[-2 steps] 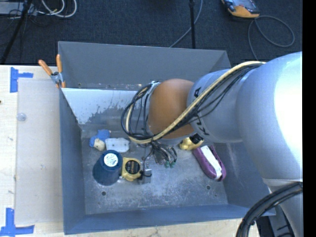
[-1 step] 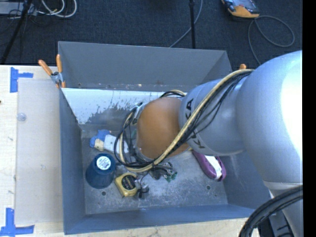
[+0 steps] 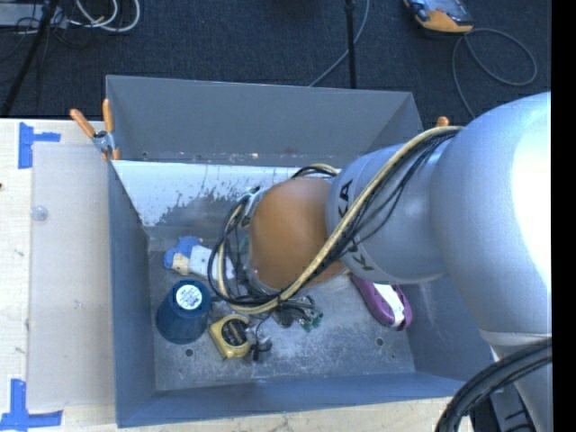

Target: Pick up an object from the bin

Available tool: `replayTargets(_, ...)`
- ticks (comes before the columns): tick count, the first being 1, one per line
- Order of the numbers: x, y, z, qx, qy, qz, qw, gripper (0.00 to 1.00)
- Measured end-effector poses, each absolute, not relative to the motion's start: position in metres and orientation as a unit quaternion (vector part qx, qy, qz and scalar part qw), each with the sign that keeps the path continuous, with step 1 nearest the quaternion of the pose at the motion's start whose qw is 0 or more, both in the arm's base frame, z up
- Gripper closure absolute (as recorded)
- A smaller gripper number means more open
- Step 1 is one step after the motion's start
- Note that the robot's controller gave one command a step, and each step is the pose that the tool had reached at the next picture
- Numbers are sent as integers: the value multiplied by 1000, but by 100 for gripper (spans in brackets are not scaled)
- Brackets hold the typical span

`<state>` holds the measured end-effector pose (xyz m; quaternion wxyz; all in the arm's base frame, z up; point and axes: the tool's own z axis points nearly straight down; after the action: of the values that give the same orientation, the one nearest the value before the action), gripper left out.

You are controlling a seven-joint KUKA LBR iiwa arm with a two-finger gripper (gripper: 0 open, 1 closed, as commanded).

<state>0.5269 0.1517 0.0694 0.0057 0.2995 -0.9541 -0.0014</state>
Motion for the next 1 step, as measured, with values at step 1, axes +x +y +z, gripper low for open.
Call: replayTargets(1, 519, 155, 112, 304, -952, -1, 11, 100)
